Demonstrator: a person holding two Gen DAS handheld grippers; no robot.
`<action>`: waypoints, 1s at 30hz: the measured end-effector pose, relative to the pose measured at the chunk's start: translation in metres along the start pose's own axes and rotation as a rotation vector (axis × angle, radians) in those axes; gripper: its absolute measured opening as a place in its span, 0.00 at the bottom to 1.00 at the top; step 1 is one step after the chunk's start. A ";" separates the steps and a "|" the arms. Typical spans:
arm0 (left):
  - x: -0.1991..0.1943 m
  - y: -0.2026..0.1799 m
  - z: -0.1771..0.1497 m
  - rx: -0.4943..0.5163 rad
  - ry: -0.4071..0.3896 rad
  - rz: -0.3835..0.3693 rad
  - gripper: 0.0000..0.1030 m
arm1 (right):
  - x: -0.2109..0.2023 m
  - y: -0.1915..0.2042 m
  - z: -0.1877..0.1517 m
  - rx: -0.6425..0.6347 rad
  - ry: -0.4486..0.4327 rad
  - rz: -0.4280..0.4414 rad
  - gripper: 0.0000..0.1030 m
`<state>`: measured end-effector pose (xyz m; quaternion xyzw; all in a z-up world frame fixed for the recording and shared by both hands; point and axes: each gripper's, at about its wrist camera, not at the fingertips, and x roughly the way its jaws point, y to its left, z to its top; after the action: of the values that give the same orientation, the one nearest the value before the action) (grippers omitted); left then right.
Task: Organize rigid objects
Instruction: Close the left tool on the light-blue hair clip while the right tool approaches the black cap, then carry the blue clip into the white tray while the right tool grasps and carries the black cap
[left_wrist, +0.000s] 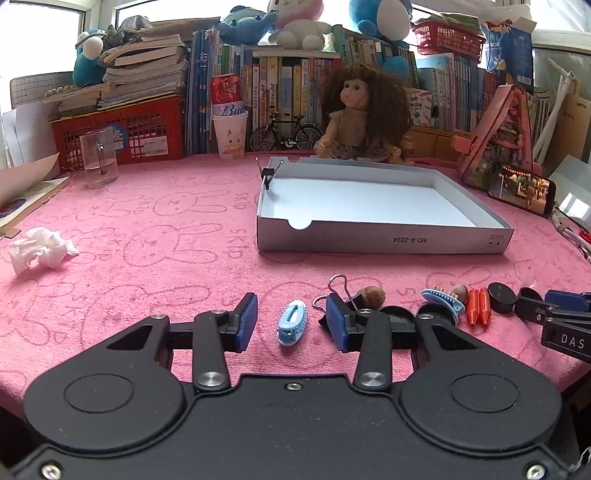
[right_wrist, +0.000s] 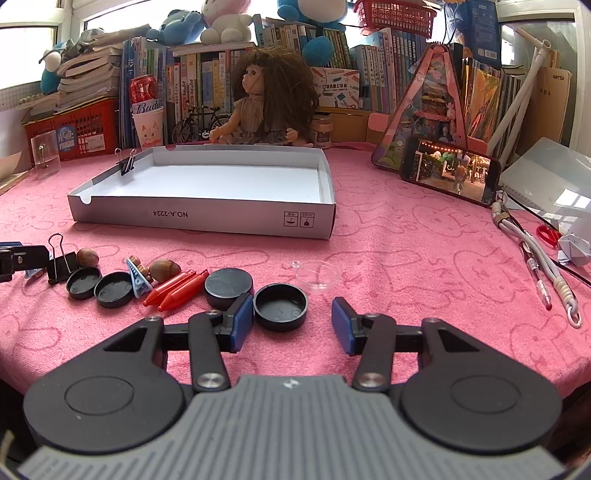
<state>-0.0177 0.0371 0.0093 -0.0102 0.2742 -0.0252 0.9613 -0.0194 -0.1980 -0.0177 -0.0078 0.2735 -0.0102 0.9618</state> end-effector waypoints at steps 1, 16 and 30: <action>0.000 0.002 0.001 -0.004 -0.004 0.008 0.38 | 0.000 0.000 0.000 0.000 0.000 0.000 0.52; 0.014 -0.002 -0.008 0.021 0.031 -0.005 0.15 | -0.005 0.006 0.000 -0.024 -0.019 0.020 0.36; 0.011 -0.004 0.031 -0.021 -0.032 -0.062 0.15 | -0.008 -0.001 0.036 0.024 -0.075 0.050 0.35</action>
<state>0.0074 0.0322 0.0299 -0.0291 0.2585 -0.0521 0.9642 -0.0069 -0.1985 0.0168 0.0101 0.2371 0.0111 0.9714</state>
